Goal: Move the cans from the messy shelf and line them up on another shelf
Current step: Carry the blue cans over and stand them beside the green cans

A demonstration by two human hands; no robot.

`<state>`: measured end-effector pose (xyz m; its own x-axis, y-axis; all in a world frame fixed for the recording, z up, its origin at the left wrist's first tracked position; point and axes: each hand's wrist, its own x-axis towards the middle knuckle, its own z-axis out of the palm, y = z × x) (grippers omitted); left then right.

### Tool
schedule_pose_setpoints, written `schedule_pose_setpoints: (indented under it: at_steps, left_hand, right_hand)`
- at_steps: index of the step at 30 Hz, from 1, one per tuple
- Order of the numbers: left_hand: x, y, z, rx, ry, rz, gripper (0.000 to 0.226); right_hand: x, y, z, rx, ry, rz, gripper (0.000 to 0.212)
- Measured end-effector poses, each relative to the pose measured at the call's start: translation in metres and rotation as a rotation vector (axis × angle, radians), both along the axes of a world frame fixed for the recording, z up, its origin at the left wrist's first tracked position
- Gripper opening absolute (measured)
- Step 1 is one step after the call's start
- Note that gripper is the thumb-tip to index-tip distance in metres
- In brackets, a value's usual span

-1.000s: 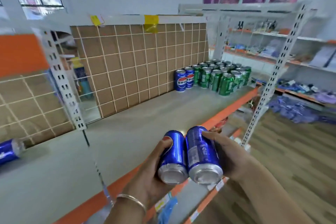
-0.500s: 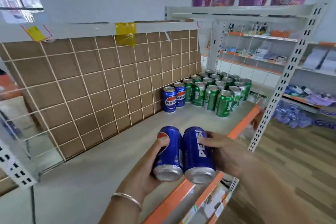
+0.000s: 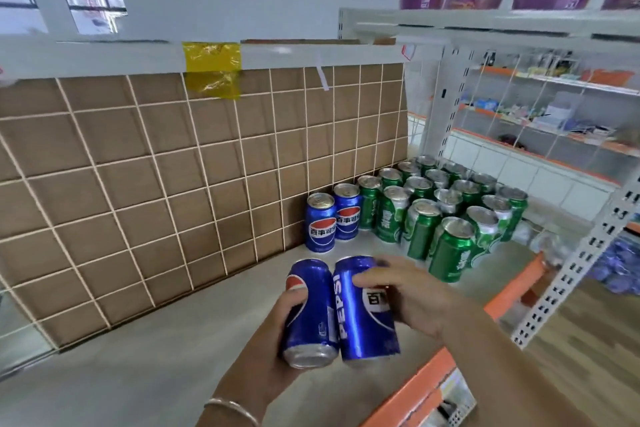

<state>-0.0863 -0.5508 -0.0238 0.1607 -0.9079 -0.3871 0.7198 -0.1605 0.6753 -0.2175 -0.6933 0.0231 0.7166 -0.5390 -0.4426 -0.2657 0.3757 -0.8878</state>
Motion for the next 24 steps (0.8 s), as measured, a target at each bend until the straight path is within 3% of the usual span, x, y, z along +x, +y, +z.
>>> schedule_pose_setpoints:
  at_steps: [5,10,13,18,24]
  left_hand:
    - [0.008,-0.060,-0.009,0.202,-0.328,0.151,0.082]
    - [0.002,-0.112,-0.025,0.239,-0.552,0.396,0.083]
    - [0.001,-0.137,-0.032,0.180,-0.634,0.542,0.078]
    - [0.003,-0.162,-0.037,0.209,-0.831,0.697,0.071]
    - [-0.007,-0.170,-0.039,0.298,-1.025,0.767,0.071]
  right_hand:
    - [0.022,-0.057,-0.002,-0.655,0.317,0.114,0.087]
    - [0.035,-0.107,-0.014,-0.997,0.275,0.174,0.076]
    - [0.047,-0.132,-0.021,-1.140,0.257,0.226,0.064]
    - [0.058,-0.157,-0.017,-1.433,0.410,0.433,0.066]
    - [0.060,-0.177,-0.010,-1.410,0.377,0.551,0.074]
